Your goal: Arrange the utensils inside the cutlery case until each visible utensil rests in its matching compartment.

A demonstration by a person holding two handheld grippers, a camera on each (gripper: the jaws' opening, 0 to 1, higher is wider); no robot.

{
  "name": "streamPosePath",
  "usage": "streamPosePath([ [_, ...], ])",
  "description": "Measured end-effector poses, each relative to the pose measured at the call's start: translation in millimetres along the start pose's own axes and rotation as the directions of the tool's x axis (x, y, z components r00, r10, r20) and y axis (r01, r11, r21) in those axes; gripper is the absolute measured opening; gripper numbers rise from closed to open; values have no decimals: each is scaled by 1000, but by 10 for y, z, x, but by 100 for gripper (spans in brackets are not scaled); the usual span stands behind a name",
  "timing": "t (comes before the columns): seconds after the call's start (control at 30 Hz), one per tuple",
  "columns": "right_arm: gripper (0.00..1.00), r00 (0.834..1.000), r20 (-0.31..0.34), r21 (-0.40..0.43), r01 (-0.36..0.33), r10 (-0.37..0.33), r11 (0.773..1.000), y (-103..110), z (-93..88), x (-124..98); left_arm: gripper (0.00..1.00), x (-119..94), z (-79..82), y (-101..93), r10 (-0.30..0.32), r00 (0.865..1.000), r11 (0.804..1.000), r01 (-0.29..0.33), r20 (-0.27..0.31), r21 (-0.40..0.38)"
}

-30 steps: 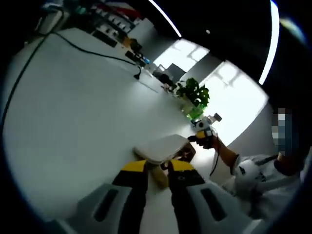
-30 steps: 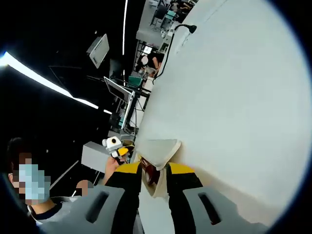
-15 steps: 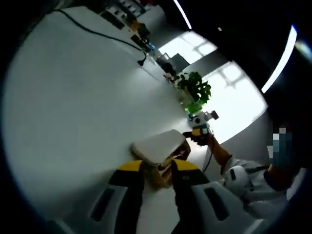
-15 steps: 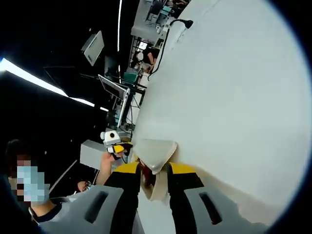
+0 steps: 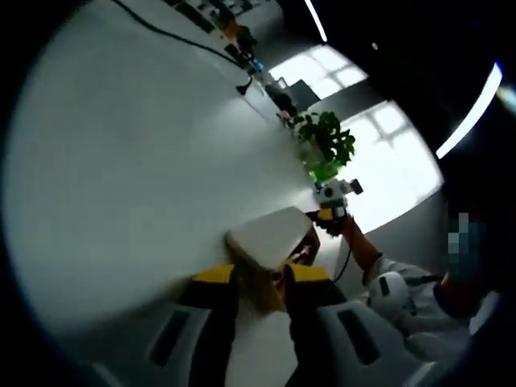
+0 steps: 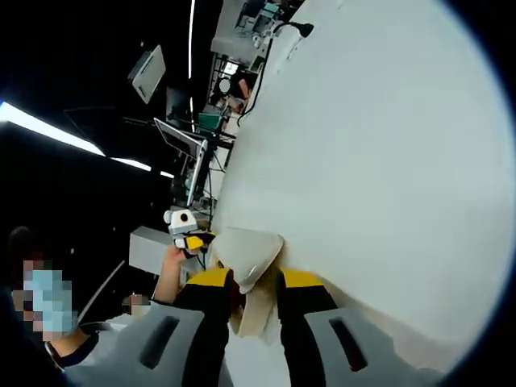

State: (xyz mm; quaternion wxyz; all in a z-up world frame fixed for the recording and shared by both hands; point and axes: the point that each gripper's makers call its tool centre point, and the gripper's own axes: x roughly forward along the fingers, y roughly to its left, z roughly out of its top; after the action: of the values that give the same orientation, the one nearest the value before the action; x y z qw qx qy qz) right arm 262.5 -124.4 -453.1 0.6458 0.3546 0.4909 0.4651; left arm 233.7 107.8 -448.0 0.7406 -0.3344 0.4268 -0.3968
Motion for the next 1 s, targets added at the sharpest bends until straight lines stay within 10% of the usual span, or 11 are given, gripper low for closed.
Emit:
streamPosePath([
  [1.0,7,1000,-30,-60,1,-3,998,163,39,76,12,29,131,-109,23,997,995,-29,67,91],
])
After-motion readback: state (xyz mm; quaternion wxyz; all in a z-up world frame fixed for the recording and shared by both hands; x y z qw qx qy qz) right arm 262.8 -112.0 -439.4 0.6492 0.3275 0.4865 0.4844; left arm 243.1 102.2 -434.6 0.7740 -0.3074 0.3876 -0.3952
